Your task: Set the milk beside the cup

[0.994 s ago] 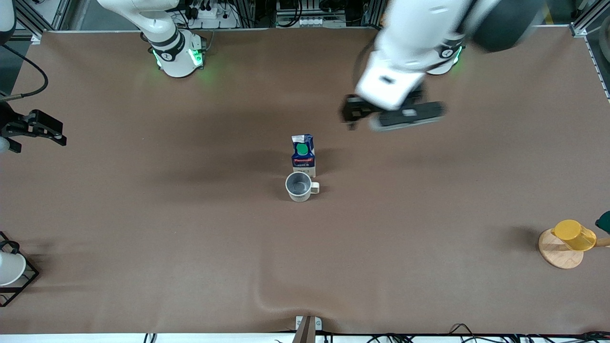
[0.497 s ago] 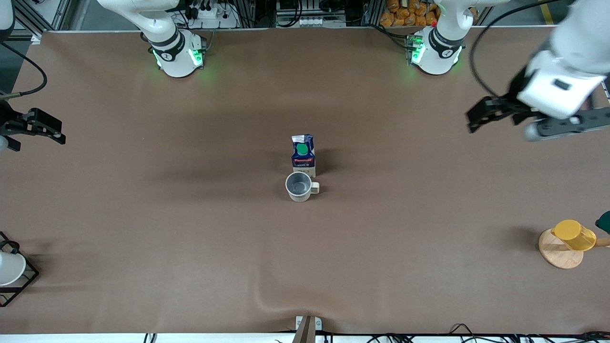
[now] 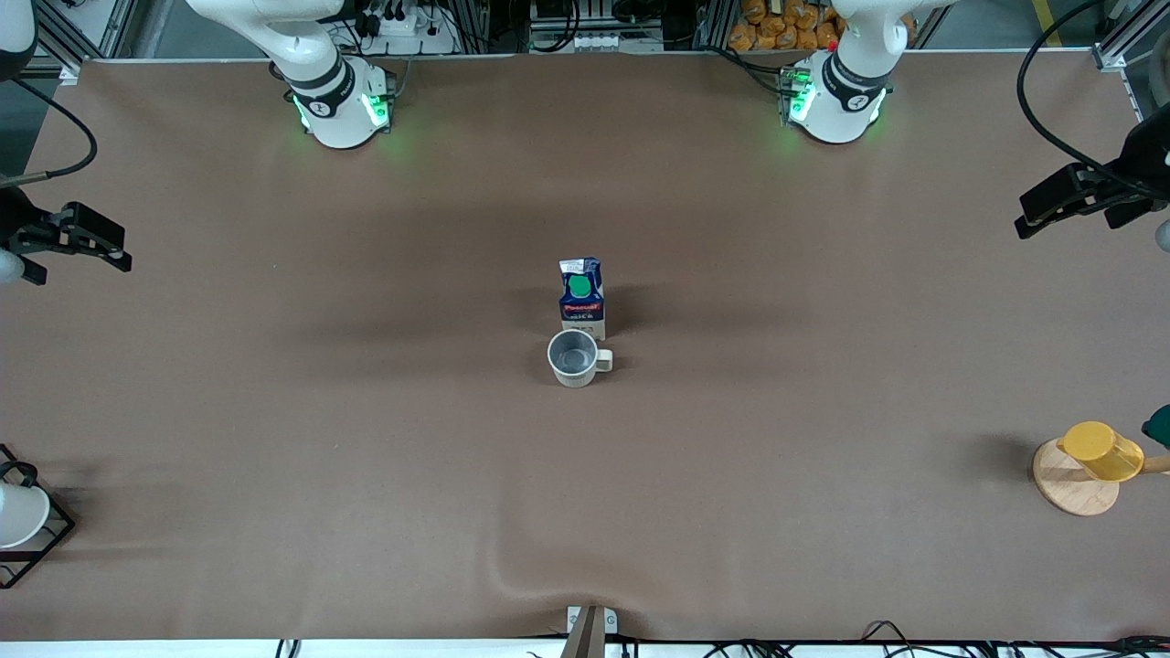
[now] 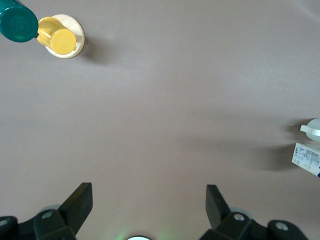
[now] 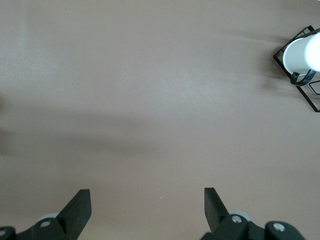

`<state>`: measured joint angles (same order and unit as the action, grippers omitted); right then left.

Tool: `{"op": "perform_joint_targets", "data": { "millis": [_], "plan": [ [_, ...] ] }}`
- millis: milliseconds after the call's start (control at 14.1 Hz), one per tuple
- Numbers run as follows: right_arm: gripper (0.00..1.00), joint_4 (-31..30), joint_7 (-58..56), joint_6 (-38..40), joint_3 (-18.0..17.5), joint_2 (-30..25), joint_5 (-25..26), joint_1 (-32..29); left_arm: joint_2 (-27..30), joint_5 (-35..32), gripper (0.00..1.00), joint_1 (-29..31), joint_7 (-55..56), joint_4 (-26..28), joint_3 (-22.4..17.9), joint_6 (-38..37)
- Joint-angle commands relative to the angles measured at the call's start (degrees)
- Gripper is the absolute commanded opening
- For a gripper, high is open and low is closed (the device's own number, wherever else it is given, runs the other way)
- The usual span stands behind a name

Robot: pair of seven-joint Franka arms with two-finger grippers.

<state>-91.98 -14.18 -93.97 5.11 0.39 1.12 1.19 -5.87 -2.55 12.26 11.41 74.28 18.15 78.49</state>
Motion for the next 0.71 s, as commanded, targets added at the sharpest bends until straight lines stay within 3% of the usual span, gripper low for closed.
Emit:
{"op": "perform_joint_targets", "data": {
  "millis": [0,355,639],
  "plan": [
    [1.00,-1.8,0.9,-0.5,-0.2,-1.9,0.6,-0.1,2.9,0.8,1.00,0.0,-1.0,2.4,0.0,-0.4],
    [1.00,-1.5,4.4,-0.5,-0.3,-1.8,0.6,0.1,4.3,0.5,1.00,-10.7,-1.0,6.1,-10.2,-0.4],
    [1.00,-1.5,6.5,-0.5,-0.4,-1.6,0.5,0.2,4.3,1.0,1.00,-11.3,-1.0,7.8,-11.4,1.0]
  ]
}}
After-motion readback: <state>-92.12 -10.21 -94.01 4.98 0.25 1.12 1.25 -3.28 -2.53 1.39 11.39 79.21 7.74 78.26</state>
